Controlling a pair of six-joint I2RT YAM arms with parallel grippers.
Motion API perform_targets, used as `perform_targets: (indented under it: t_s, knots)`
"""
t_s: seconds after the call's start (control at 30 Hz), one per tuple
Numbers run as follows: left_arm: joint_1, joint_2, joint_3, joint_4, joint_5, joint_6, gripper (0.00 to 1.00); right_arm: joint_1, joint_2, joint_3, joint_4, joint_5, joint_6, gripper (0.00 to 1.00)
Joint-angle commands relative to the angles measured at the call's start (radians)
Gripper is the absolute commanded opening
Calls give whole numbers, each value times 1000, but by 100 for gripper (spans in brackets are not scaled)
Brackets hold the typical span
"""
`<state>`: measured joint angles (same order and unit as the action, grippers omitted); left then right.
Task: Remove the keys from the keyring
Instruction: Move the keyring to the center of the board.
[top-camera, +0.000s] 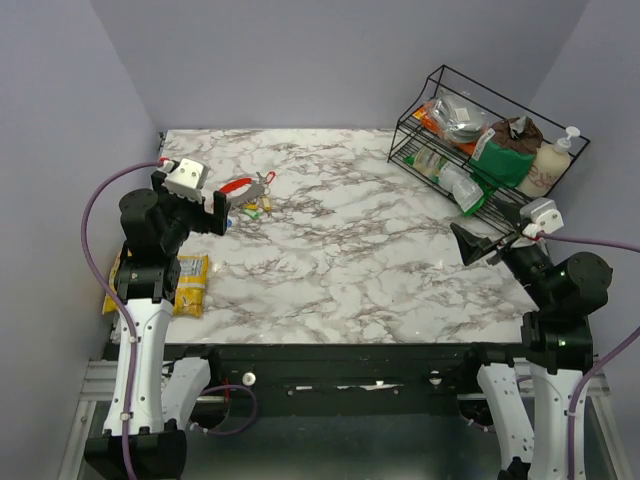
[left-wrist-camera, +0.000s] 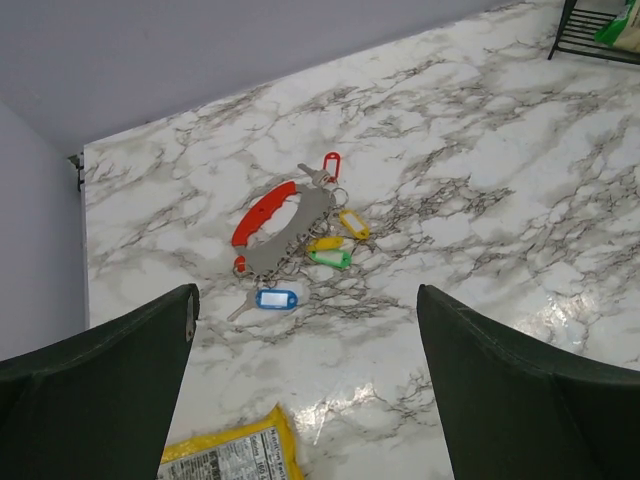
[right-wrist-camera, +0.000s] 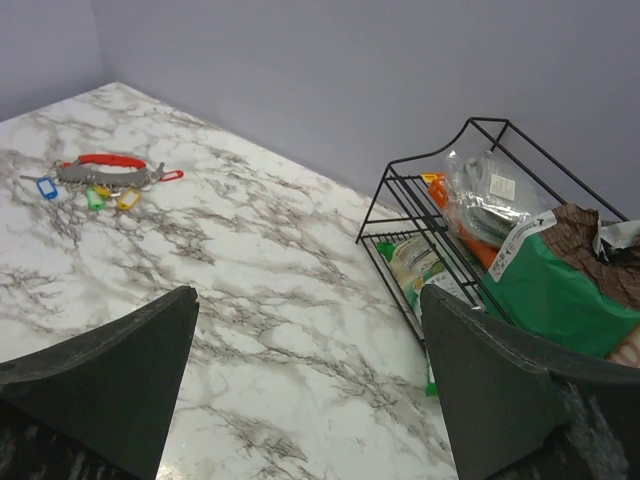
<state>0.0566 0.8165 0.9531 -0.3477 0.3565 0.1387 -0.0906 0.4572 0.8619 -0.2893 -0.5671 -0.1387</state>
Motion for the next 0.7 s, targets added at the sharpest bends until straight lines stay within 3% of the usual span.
perform_targets:
  t_s: [0.0, 0.3, 0.67]
  knots:
    - [-14, -19, 1, -28, 22, 44, 99, 8, -8, -4, -17, -22, 1, 100]
    - [-104, 93, 50, -51, -83, 81, 99, 6, 17, -31, -31, -79, -116, 100]
    - [-195, 403, 110, 53, -258, 107, 99, 6, 80, -23, -77, -131, -167, 100]
